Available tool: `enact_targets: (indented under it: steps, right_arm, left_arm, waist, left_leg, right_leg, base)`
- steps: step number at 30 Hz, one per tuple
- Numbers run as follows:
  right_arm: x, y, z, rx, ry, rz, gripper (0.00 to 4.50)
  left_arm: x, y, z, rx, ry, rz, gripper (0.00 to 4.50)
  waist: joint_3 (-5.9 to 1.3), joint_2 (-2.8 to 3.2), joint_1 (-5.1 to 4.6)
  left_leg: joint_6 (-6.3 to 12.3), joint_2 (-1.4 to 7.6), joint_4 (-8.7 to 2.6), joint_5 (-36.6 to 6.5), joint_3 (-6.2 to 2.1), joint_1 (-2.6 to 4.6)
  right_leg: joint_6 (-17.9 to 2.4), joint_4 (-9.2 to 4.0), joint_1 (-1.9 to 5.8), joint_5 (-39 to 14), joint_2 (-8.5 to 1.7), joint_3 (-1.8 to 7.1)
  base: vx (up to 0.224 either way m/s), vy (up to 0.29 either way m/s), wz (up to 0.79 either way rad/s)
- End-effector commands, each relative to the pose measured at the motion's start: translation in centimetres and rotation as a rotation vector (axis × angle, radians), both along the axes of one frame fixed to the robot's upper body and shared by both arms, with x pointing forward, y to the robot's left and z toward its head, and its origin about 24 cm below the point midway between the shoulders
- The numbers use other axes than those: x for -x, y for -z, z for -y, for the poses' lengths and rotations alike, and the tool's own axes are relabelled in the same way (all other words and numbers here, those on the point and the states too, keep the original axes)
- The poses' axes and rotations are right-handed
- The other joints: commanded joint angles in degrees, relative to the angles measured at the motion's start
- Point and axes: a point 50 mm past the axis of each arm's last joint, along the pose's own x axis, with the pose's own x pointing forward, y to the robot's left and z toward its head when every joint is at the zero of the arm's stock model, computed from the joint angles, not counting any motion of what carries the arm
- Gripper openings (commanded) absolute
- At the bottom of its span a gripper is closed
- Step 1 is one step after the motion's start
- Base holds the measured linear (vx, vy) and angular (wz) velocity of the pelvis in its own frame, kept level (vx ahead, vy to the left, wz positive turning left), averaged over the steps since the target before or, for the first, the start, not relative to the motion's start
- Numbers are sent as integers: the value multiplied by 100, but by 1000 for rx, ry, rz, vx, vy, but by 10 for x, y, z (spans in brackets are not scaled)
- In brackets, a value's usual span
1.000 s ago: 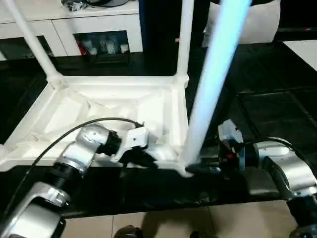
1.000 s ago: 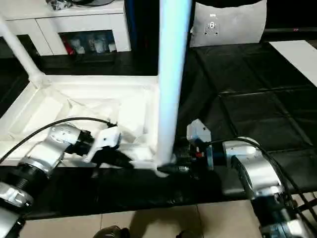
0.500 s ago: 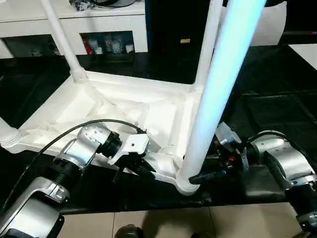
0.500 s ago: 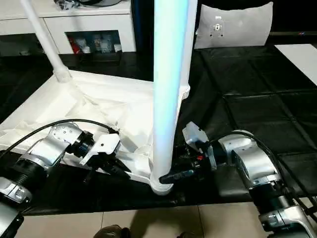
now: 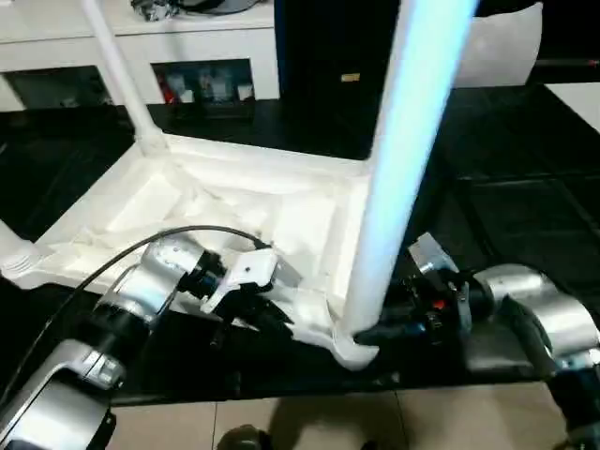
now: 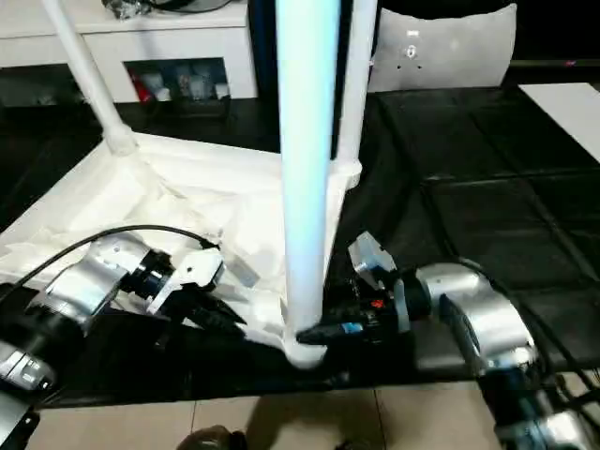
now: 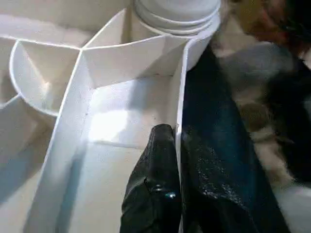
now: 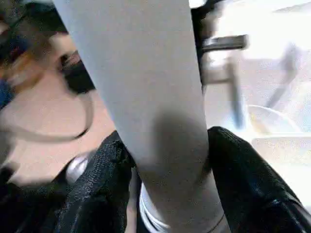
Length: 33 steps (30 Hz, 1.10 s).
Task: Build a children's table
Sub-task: Rotate leg to tighten
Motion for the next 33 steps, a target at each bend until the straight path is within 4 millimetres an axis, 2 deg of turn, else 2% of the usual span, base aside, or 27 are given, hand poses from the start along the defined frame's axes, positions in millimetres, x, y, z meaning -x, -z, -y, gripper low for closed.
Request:
enact_targets:
  steps: [1, 2, 3, 4, 6, 8, 9, 10, 11, 13, 15, 18, 19, 20, 21, 23, 26, 28, 29, 32, 33]
  right_arm:
    - [-5, 4, -24, -15, 115, -1, 206]
    - [-9, 6, -30, -15, 196, 1, 206]
    - [-10, 7, -32, -14, 233, 0, 206]
    - [-12, 9, -38, -12, 293, 0, 206]
    - [-13, 11, -48, -13, 377, -8, 204]
    - [-17, 12, -56, -13, 454, 3, 204]
    - [-21, 13, -62, -11, 521, 2, 203]
    - [-21, 13, -62, -11, 521, 2, 202]
    - [-28, 14, -70, -3, 614, 2, 202]
    - [-34, 14, -76, 4, 688, 7, 201]
    - [-41, 13, -84, 15, 794, 9, 201]
    - [-43, 10, -86, 17, 839, 38, 201]
    - [-43, 8, -85, 3, 839, 54, 201]
    - [-42, 7, -81, -19, 841, 65, 255]
    - [-42, 6, -79, -27, 843, 66, 269]
    - [-40, 6, -70, -38, 836, 80, 275]
    - [-38, 6, -60, -39, 803, 110, 310]
    - [-35, 6, -44, -27, 738, 145, 319]
    - [-35, 6, -43, -26, 733, 148, 345]
    - [-29, 3, -20, 11, 581, 194, 363]
    - [-25, 0, -9, 34, 475, 207, 375]
  left_arm:
    - [-3, -13, 33, 115, -39, 49, 0]
    - [-7, -13, 39, 124, -110, 70, 0]
    - [-9, -13, 42, 127, -140, 79, 0]
    - [-12, -13, 48, 139, -198, 86, 0]
    - [-19, -14, 57, 155, -301, 104, 0]
    - [-24, -15, 65, 168, -383, 118, 0]
    - [-30, -17, 72, 179, -462, 135, 0]
    - [-30, -17, 72, 179, -462, 135, 0]
    - [-34, -18, 79, 185, -540, 143, 0]
    - [-38, -20, 85, 190, -612, 165, 0]
    - [-40, -21, 92, 191, -676, 177, 0]
    - [-39, -20, 94, 191, -694, 179, 0]
    - [-37, -20, 94, 191, -686, 177, 0]
    - [-36, -19, 93, 189, -669, 175, 0]
    - [-35, -18, 92, 187, -661, 175, 0]
    - [-33, -15, 86, 174, -631, 175, 0]
    - [-31, -12, 79, 158, -587, 179, 0]
    - [-27, -9, 69, 141, -508, 180, 0]
    - [-27, -9, 68, 140, -503, 180, 0]
    - [-19, -6, 53, 125, -346, 176, 0]
    - [-14, -4, 45, 93, -255, 164, 0]
  waist:
    - [-342, -72, -29]
    - [-320, -61, -105]
    - [-305, -80, -181]
    - [-317, -93, -208]
    - [-303, -91, -333]
    - [-322, -96, -371]
    - [-323, -75, -379]
    - [-311, -79, -398]
    - [-325, -53, -398]
    - [-339, -55, -418]
    - [-365, -39, -419]
    - [-388, -43, -410]
    - [-390, -42, -403]
    - [-396, -36, -397]
    - [-402, -28, -387]
    - [-402, -15, -370]
    - [-404, -12, -366]
    - [-402, -25, -362]
    - [-392, -20, -362]
    - [-386, -11, -364]
    - [-392, 11, -339]
  left_leg:
    - [85, 260, -484, -1539, -98, 72]
    - [-5, 240, -507, -1640, -118, 59]
    - [-66, 225, -522, -1733, -131, 48]
    - [-68, 218, -506, -1761, -129, 79]
    - [-20, 206, -500, -1697, -121, 63]
    - [32, 178, -475, -1704, -114, 73]
    - [82, 171, -474, -1659, -111, 73]
    - [95, 175, -478, -1659, -101, 73]
    - [91, 172, -470, -1674, -100, 103]
    - [86, 173, -485, -1598, -108, 86]
    - [131, 187, -485, -1430, -97, 81]
    - [236, 172, -469, -1204, -82, 67]
    - [274, 172, -465, -1177, -76, 67]
    - [341, 170, -452, -1118, -68, 67]
    - [396, 172, -448, -1017, -67, 56]
    - [449, 176, -448, -941, -68, 52]
    - [503, 186, -444, -908, -73, 41]
    - [545, 185, -443, -916, -74, 34]
    - [572, 189, -445, -947, -73, 31]
    - [602, 194, -434, -1020, -67, 28]
    - [618, 214, -440, -1015, -84, 43]
  right_leg:
    - [-1067, -475, 291, -2320, -333, 224]
    - [-968, -484, 299, -2531, -323, 205]
    - [-827, -521, 298, -2789, -311, 190]
    - [-784, -551, 281, -2897, -325, 192]
    - [-773, -569, 266, -2837, -302, 207]
    - [-738, -594, 262, -2887, -305, 195]
    - [-717, -605, 262, -2875, -303, 201]
    - [-722, -615, 243, -2854, -289, 206]
    - [-728, -618, 238, -2842, -287, 202]
    - [-769, -604, 254, -2636, -273, 197]
    - [-889, -556, 266, -2111, -262, 219]
    - [-1056, -522, 305, -1545, -264, 221]
    - [-1060, -526, 310, -1508, -269, 223]
    - [-1069, -523, 314, -1432, -273, 229]
    - [-1081, -512, 327, -1325, -274, 229]
    - [-1110, -496, 336, -1218, -269, 222]
    - [-1149, -482, 352, -1082, -271, 219]
    - [-1172, -478, 373, -1057, -269, 216]
    - [-1179, -486, 370, -1096, -269, 213]
    - [-1185, -488, 376, -1172, -272, 218]
    - [-1206, -483, 371, -1137, -278, 210]
  base:
    - [0, 0, 0]
    - [0, 0, 0]
    - [0, 0, 0]
    - [0, 0, 0]
    - [0, 0, 0]
    - [0, 0, 0]
    - [0, 0, 0]
    - [0, 0, 0]
    - [0, 0, 0]
    - [0, 0, 0]
    - [0, 0, 0]
    - [0, 0, 0]
    - [0, 0, 0]
    - [0, 0, 0]
    - [0, 0, 0]
    - [0, 0, 0]
    - [0, 0, 0]
    - [0, 0, 0]
    - [0, 0, 0]
    - [0, 0, 0]
    - [0, 0, 0]
